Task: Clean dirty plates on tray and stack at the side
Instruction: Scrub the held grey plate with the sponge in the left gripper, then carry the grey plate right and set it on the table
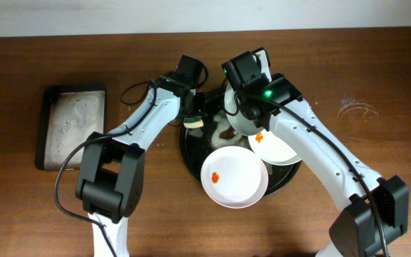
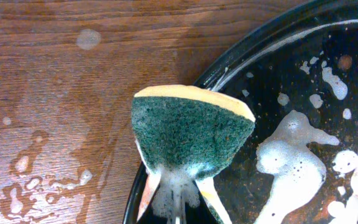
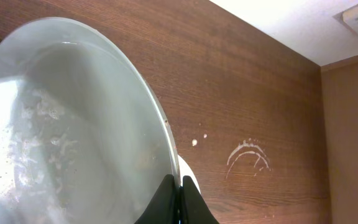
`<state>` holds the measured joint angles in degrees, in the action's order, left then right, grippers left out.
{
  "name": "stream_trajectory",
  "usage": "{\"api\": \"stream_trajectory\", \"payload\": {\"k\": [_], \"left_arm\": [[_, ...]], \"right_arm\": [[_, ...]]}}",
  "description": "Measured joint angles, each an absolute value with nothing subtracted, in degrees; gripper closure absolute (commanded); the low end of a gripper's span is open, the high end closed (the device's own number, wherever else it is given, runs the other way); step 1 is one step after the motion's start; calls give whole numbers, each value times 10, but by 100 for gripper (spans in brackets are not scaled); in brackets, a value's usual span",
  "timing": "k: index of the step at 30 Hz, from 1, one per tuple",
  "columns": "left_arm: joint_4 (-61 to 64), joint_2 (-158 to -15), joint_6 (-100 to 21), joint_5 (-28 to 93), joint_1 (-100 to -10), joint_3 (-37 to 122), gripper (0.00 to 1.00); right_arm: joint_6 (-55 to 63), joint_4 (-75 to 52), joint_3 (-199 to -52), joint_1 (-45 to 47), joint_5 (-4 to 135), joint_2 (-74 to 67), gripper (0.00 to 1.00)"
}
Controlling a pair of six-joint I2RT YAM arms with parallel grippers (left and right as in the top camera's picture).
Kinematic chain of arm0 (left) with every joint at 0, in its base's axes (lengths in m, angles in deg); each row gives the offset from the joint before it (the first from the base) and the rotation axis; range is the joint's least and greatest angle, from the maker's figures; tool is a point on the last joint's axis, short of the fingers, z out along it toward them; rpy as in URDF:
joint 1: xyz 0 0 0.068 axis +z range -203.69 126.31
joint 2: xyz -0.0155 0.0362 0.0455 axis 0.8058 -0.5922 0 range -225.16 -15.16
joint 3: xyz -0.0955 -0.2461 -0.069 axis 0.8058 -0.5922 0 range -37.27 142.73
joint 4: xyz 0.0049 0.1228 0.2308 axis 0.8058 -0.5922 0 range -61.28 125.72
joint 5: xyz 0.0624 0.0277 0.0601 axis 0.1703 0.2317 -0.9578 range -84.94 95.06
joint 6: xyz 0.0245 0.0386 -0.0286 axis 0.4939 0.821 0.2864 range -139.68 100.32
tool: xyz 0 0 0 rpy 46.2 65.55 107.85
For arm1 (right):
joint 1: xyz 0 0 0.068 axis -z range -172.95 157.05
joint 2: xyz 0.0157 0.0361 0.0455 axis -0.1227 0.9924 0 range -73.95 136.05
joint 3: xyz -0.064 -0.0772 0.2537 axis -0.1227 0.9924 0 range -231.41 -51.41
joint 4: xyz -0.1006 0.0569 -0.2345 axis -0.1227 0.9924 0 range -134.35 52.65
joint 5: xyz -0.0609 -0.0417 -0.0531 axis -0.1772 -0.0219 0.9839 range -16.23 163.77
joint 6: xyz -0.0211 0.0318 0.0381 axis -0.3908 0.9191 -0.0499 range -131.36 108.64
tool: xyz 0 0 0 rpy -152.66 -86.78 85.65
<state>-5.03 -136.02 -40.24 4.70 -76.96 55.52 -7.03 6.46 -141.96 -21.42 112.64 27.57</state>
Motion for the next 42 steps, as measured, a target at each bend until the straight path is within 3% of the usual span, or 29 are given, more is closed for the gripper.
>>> {"api": "stream_trajectory", "payload": {"k": [14,27,42], "left_arm": [[-50,-1360,-402,48,-770,555,100],[-50,-1360,-402,48,-770,555,100],[-45,-1360,-402,50,-770,555,100]], "right_arm": [[-71,71,-1420,-214,1128,276,96],[-86,65,-1427,-304,1340,241,96],[-86,64,-1427,-306,1359,241,96]]}}
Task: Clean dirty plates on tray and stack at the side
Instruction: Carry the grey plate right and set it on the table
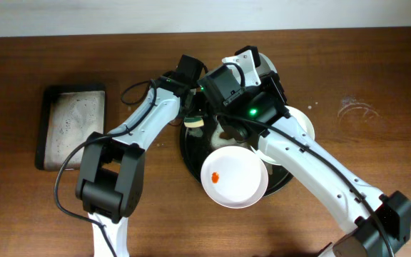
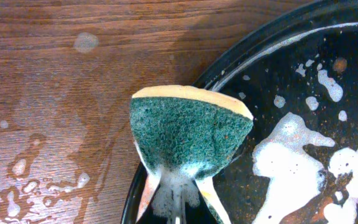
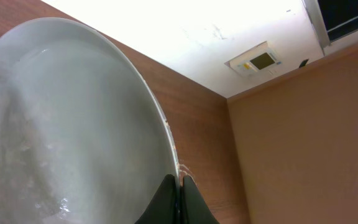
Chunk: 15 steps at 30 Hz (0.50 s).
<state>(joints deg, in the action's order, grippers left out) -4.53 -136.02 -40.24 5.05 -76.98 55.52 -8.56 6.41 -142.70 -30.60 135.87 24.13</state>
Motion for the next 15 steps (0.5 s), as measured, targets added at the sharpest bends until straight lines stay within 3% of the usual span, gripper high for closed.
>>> {"api": "stream_trajectory", "payload": {"k": [6,15], "left_arm": [[-43,-1360,-402,57,-770,555,100],[-39,-1360,-402,84,-770,555,100]], "right_arm": [[-67,73,-1429,-256,1271,241,96],[9,94,-1455,188,798,241,96]]}}
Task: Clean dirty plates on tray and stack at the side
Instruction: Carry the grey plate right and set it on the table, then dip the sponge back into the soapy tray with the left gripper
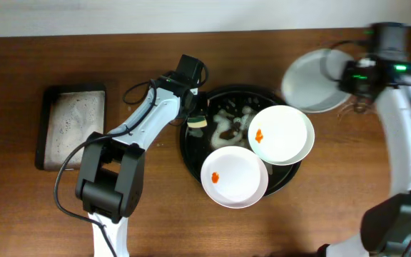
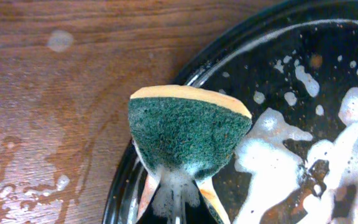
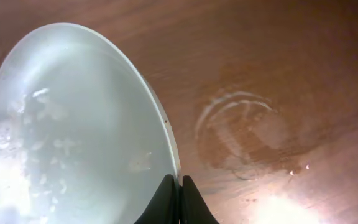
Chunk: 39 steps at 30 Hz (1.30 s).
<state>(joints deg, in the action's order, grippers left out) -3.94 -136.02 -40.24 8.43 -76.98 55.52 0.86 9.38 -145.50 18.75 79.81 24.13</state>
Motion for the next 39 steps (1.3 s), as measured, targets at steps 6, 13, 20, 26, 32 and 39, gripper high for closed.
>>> {"api": "stream_trajectory", "payload": {"k": [6,13,20,26,32,39], "left_arm": [[-39,-1360,-402,92,-770,555,100],[-39,-1360,-402,94,-770,555,100],[-39,-1360,-402,102,-770,555,100],[-56,-1328,-374,153,-771,555,100],[-177,-1129,-339,113,-665,558,100],[-151,-1125,-208,-31,-422,508,100]], "right_arm": [[88,70,-1460,421,738,268,96],[126,41,-1461,480,719,404,57],[119,51,-1461,480,695,409,41],[48,102,-1462,417,520,216,34],[19,156,-1464,259,486,115,34],[17,152,-1464,212,486,115,34]]}}
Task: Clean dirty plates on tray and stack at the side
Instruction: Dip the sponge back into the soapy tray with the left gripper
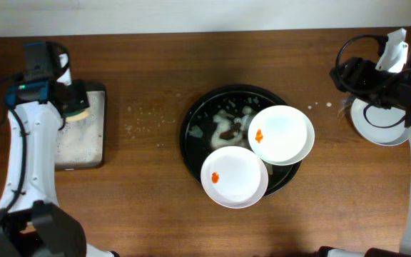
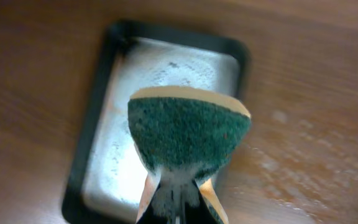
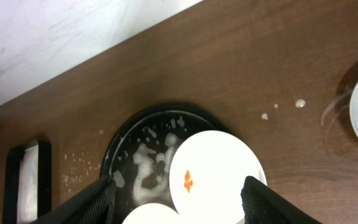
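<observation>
A round black tray (image 1: 191, 153) streaked with foam holds two white plates, each with an orange stain: one at the right (image 1: 282, 134), one at the front (image 1: 234, 177). A washed plate (image 1: 380, 123) lies on the table at the far right. My right gripper (image 3: 179, 182) is open and holds nothing. It hangs high, between the washed plate and the tray, and its view looks down on the stained plate (image 3: 213, 177). My left gripper (image 2: 178, 199) is shut on a green and yellow sponge (image 2: 188, 134), over the soapy dish (image 2: 135, 143) at the far left.
The black rectangular soap dish (image 1: 80, 135) sits at the table's left, with the left arm over its back end. Foam drops (image 1: 148, 121) speckle the wood between the dish and the tray. A wet ring (image 3: 334, 109) marks the wood next to the washed plate.
The left gripper has gone with the sponge from the round tray's left rim to over the soap dish. The right gripper has let go of the washed plate, which now lies on the table.
The right gripper held a foamy plate tilted over the round tray, with the sponge in the left gripper beside it. Then it held the plate higher, then over the table at the right. Now that plate rests there and the sponge is at the soap dish.
</observation>
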`<state>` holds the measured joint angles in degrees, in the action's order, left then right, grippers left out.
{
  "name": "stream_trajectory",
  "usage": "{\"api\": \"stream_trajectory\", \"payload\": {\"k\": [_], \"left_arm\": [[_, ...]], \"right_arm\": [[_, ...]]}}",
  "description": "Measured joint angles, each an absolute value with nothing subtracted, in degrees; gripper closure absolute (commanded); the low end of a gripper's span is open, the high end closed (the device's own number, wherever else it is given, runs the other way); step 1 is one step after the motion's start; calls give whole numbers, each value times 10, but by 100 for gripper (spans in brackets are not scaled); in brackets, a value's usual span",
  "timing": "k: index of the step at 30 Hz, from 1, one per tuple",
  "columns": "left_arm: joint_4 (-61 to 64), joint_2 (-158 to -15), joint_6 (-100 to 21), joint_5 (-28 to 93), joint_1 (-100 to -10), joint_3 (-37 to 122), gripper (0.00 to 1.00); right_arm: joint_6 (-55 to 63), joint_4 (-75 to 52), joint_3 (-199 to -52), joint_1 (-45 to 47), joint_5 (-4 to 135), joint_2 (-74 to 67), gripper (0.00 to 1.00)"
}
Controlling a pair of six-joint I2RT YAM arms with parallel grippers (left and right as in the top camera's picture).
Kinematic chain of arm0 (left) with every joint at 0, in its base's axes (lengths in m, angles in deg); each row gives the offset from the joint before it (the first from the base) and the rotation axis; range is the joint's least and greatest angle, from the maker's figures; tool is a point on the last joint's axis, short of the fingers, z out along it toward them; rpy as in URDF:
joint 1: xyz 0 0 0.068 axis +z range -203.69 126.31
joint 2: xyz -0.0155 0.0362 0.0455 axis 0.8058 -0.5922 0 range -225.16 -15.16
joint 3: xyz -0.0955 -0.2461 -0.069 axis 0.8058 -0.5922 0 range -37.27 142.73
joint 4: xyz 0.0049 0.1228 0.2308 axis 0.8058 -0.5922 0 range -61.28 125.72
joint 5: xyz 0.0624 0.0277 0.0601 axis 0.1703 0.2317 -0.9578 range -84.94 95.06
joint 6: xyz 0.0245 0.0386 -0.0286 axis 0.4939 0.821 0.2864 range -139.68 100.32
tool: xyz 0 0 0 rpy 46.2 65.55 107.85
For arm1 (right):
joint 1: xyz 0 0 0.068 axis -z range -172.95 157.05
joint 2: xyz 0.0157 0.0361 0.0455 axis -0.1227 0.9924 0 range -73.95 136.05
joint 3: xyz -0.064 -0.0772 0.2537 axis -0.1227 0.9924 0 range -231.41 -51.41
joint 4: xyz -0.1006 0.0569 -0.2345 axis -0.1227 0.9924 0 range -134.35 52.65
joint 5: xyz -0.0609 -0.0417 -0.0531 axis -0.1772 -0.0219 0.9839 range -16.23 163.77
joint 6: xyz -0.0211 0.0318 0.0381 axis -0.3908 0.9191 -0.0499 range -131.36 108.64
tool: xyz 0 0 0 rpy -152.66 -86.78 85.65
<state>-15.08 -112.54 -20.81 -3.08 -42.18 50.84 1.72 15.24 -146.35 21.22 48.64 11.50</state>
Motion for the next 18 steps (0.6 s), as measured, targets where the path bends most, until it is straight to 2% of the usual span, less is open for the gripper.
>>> {"api": "stream_trajectory", "payload": {"k": [3,8,12,18], "left_arm": [[-103,-1191,-159,-45,-390,453,100],[-62,-1310,-134,-65,-391,438,100],[-38,-1333,-132,-82,-391,441,100],[-94,-1322,-159,-71,-391,467,100]], "right_arm": [[17,153,-1464,212,487,115,34],[17,155,-1464,212,488,115,34],[17,154,-1464,212,488,115,34],[17,155,-1464,212,488,115,34]]}}
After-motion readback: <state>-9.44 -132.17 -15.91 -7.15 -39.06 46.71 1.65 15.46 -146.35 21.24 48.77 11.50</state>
